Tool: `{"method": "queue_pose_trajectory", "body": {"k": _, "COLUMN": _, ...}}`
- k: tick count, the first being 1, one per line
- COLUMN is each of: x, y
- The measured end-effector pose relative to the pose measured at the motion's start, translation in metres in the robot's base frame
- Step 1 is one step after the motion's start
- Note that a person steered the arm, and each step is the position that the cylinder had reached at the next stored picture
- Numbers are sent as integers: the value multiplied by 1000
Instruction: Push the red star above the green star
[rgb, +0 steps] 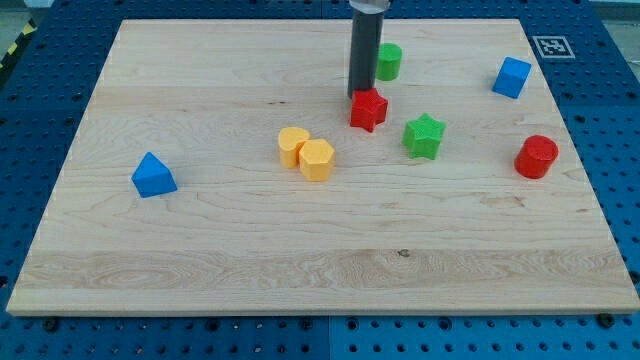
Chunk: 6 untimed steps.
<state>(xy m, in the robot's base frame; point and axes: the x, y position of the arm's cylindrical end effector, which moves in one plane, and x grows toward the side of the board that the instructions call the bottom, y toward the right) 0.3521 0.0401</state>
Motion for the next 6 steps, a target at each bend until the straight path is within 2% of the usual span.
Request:
{"method": "queue_pose_trajectory", "body": {"k": 1, "x": 3, "y": -37}}
{"method": "queue_pose_trajectory", "body": {"k": 2, "x": 31, "y": -43}}
{"method": "queue_pose_trajectory", "body": {"k": 3, "x": 42, "y": 7}}
{"method": "queue_pose_trajectory", "body": {"k": 4, "x": 30, "y": 75}}
{"method": "queue_pose_trajectory", "body": {"k": 5, "x": 23, "y": 52}}
{"method": "queue_pose_trajectory", "body": {"k": 6, "x": -14, "y": 43}}
